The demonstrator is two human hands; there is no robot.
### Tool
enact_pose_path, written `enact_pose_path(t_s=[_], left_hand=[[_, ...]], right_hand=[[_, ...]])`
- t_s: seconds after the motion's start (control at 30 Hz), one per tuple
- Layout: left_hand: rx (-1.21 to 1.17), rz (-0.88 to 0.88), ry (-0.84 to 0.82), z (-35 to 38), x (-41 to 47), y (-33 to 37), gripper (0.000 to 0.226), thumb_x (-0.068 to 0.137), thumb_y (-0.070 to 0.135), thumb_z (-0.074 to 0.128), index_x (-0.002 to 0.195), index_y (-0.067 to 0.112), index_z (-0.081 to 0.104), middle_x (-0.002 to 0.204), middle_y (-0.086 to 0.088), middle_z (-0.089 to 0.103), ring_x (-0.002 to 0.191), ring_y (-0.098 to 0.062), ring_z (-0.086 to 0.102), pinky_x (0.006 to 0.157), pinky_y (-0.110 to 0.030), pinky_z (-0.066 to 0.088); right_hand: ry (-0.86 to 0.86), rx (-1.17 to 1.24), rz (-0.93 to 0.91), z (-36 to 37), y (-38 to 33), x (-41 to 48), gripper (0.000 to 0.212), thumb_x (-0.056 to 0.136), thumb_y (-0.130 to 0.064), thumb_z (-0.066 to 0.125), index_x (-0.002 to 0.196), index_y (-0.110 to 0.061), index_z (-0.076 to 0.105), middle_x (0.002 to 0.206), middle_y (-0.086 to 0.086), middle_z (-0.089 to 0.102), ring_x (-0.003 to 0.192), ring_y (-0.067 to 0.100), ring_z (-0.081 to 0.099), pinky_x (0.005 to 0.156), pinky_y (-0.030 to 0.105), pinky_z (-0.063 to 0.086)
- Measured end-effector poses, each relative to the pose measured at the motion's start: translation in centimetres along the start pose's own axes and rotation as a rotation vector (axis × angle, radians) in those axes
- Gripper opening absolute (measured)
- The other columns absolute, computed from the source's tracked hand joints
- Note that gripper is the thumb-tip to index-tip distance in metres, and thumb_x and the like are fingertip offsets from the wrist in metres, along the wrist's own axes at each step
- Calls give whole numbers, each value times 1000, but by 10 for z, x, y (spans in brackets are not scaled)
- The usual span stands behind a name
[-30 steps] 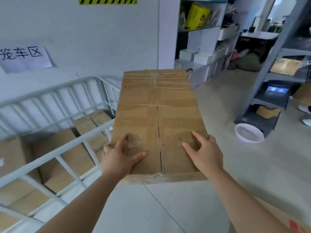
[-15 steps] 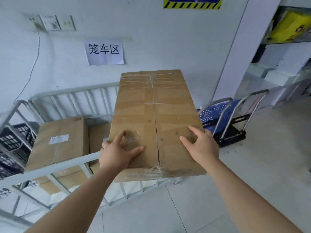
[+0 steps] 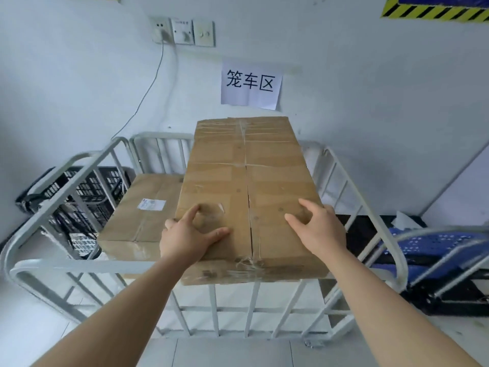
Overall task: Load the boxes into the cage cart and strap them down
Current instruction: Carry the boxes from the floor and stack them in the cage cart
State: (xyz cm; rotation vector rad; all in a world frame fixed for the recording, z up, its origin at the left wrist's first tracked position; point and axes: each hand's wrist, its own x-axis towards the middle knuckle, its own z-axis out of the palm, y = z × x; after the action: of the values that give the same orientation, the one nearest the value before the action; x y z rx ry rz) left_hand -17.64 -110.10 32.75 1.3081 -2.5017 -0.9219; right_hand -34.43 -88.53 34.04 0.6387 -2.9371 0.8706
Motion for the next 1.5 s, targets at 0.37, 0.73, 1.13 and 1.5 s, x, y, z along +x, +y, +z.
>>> enact_pose_path(t_s=[0.37,0.73,1.13,1.5], left_hand=[[78,-148,33,-51,131,-72,120,27,103,41,137,57,24,126,-14,44,97,-31,59,77,-39,56],[161,-193,-50,-91,259,-164,121,27,102,39,137,54,28,130,-15,45,109,-31,56,85,-38,51],[229,-336,-122,-68,358,-243,111,42,95,52,141,49,29,131,-15,43,104,-31,58,83,-37,53],[241,-368,-191,-46,441,-321,106,50,86,62,142,50,27,134,-14,41,116,-34,51,99,-45,46]], right_hand=[[-128,36,-52,108,-110,91,59,79,-66,55,132,-42,49,133,3,51,119,23,51,88,33,43],[-233,67,73,239,-202,142,60,76,-67,56,131,-45,49,124,1,52,108,25,56,85,33,44],[-401,44,79,363,-237,200,59,80,-63,57,133,-41,48,124,-2,48,105,21,56,79,33,48],[-420,65,130,481,-256,214,58,83,-56,58,136,-37,47,129,6,50,112,25,54,83,34,47]])
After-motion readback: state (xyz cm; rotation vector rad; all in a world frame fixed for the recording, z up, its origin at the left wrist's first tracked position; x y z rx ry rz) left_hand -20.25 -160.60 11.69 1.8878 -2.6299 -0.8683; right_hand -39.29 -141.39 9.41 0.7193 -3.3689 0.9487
